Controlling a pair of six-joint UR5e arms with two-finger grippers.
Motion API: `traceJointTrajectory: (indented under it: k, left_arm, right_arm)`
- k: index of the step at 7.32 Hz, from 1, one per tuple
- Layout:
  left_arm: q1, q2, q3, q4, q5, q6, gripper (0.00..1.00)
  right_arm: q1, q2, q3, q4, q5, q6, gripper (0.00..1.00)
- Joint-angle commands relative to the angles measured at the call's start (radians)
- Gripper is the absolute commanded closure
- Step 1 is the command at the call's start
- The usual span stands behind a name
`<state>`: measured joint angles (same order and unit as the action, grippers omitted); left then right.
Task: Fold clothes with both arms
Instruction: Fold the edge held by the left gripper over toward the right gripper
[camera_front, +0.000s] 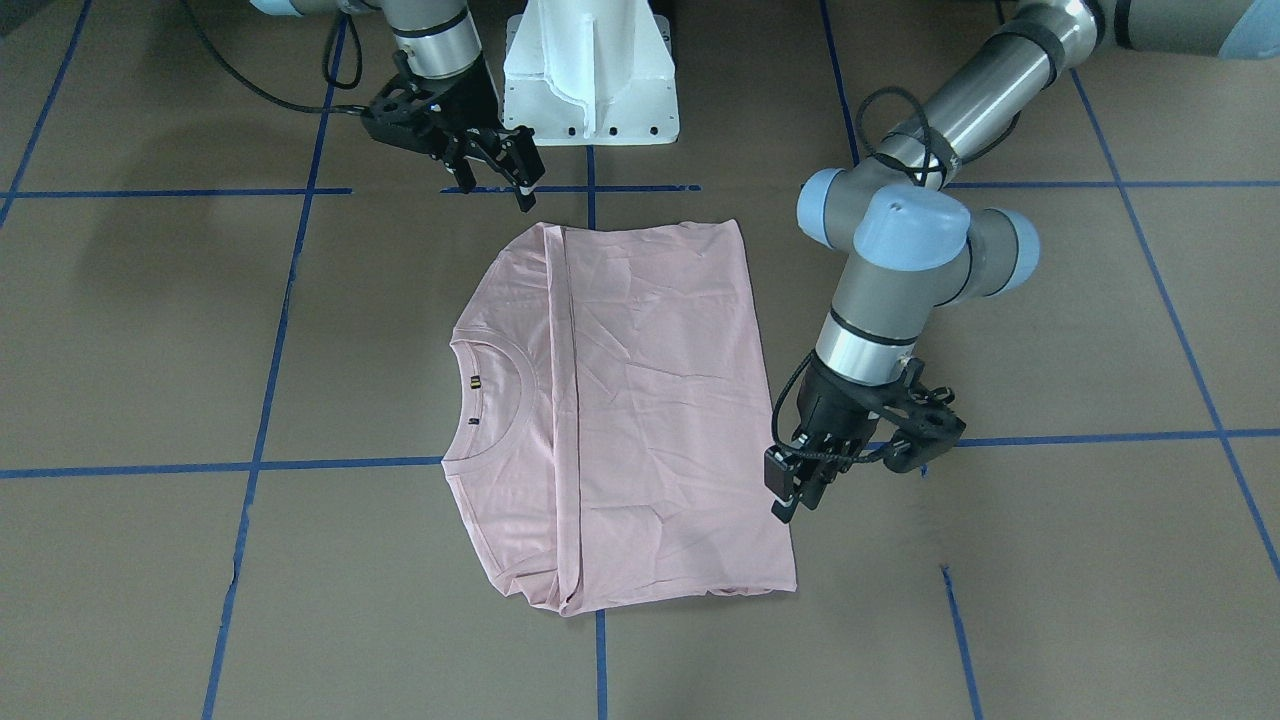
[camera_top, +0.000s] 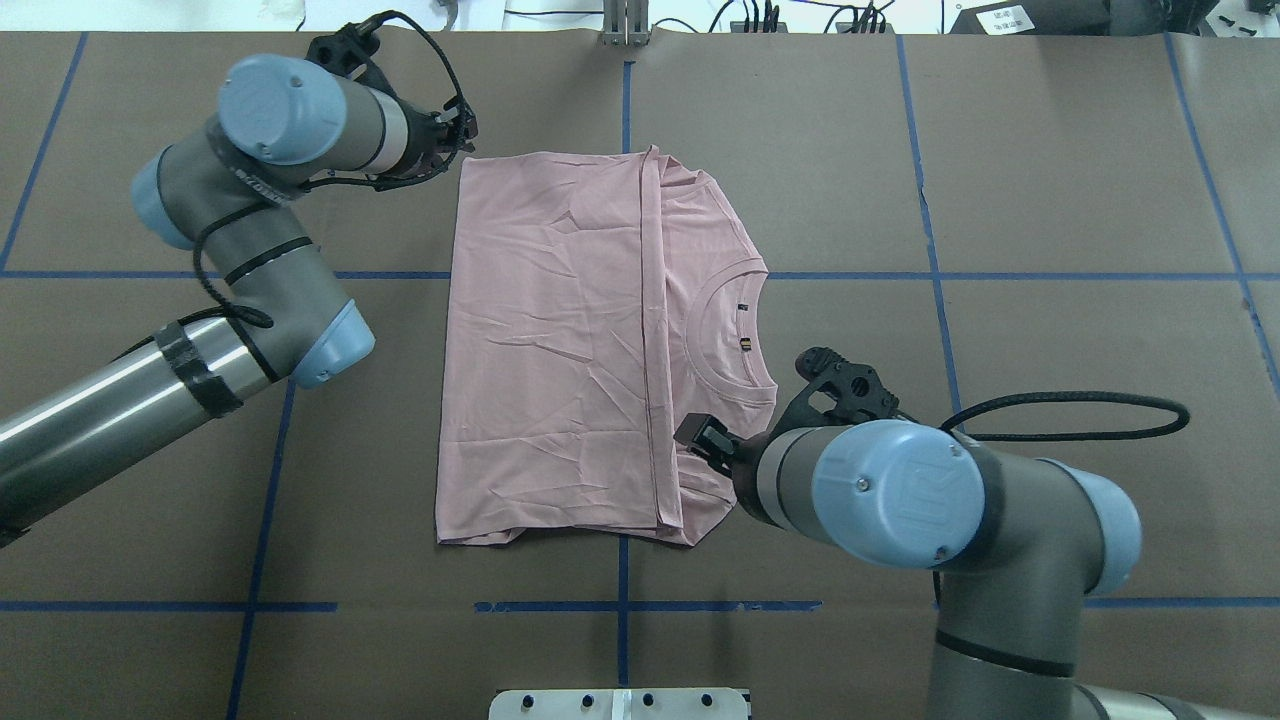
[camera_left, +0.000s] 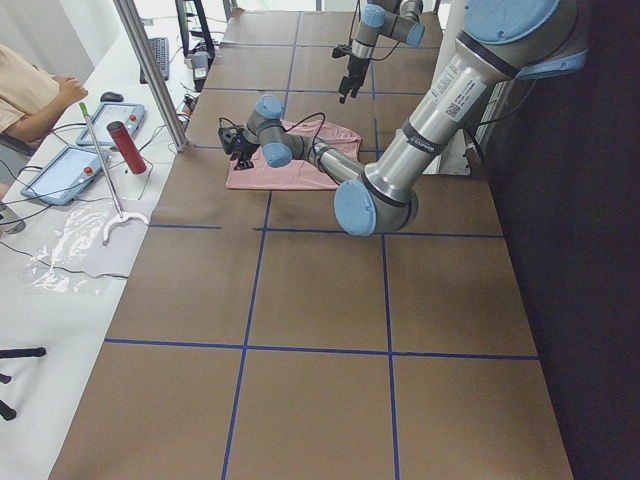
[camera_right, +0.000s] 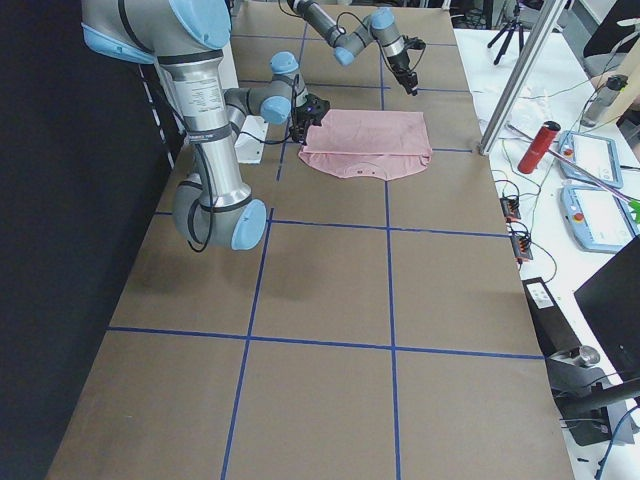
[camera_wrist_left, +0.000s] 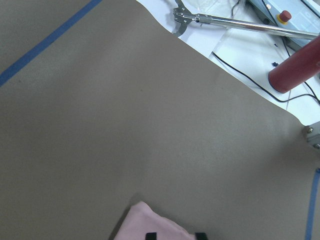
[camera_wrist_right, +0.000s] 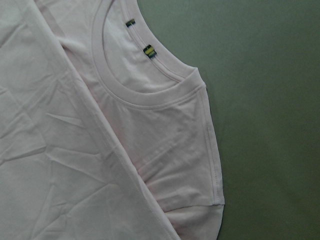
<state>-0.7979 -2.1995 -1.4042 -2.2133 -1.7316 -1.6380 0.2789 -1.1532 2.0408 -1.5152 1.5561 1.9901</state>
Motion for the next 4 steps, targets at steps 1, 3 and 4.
traceJointTrajectory:
  k: [1, 3, 4]
  left_arm:
    - [-0.001, 0.053, -0.116, 0.056, -0.022, -0.002, 0.53]
    - [0.0, 0.052, -0.118, 0.057, -0.022, -0.029, 0.53]
    - [0.0, 0.055, -0.127, 0.058, -0.023, -0.029, 0.53]
  right_arm:
    - [-0.067, 0.042, -0.103, 0.003, -0.033, 0.091, 0.03]
    - [-0.08, 0.103, -0.219, 0.004, -0.033, 0.133, 0.09]
    - [-0.08, 0.112, -0.232, 0.004, -0.033, 0.136, 0.14]
